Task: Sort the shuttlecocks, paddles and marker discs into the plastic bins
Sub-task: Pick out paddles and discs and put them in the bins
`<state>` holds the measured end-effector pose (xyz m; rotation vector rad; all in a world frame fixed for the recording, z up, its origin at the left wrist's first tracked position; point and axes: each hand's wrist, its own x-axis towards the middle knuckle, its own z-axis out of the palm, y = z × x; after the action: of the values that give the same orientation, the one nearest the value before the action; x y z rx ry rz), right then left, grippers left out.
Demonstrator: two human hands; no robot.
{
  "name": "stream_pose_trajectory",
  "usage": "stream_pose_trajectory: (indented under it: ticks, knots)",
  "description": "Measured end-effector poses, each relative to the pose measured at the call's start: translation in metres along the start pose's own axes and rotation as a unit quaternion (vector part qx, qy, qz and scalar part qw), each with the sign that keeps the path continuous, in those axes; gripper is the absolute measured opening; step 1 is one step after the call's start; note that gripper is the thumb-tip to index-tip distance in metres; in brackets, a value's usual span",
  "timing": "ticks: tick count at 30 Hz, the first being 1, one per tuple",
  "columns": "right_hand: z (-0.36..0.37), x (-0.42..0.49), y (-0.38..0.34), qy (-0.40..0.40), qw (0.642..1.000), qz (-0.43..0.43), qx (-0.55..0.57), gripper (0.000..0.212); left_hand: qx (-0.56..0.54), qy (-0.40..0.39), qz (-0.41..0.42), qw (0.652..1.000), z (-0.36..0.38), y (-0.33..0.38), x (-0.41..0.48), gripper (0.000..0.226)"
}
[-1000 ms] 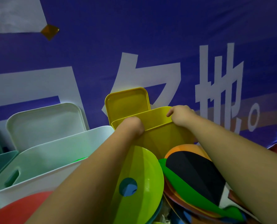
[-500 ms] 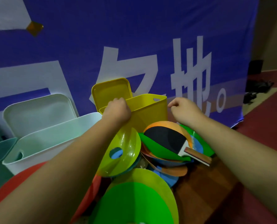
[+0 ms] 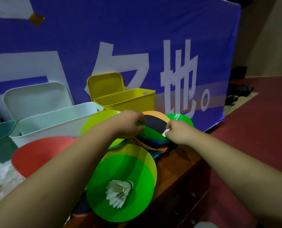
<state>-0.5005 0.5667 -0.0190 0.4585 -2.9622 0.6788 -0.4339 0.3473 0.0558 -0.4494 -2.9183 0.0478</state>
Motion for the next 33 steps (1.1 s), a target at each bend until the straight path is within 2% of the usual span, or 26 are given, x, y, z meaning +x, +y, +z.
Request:
stream_pose_trajectory:
  ticks: [4,9,14,19,24,30,33]
  knots:
    - [0.01,-0.005,0.005,0.019,0.999,-0.005,-0.036,0.032,-0.01,0.02,-0.015,1.0,0.007,-0.002,-0.007,0.033]
    - [0.012,-0.005,0.014,0.006,0.999,0.007,-0.05,0.029,-0.014,0.031,-0.017,0.999,0.015,-0.005,-0.014,0.034]
    - [-0.011,-0.003,0.013,0.032,0.999,-0.003,0.042,0.025,-0.013,0.029,-0.013,0.999,0.014,-0.005,-0.019,0.036]
    - [-0.039,0.014,0.007,0.066,0.995,-0.013,0.076,0.029,-0.016,0.049,0.012,0.999,0.018,-0.011,-0.019,0.027]
    - [-0.058,0.035,-0.011,0.113,0.987,-0.038,0.11,0.03,-0.06,0.114,0.026,0.991,0.026,-0.02,-0.014,0.022]
    - [-0.065,0.057,-0.036,0.122,0.98,-0.068,0.138,0.028,-0.131,0.21,0.034,0.968,0.013,-0.029,-0.011,0.018]
    - [-0.074,0.066,-0.05,0.12,0.978,-0.073,0.156,0.026,-0.22,0.242,0.023,0.945,-0.014,-0.033,-0.018,0.015]
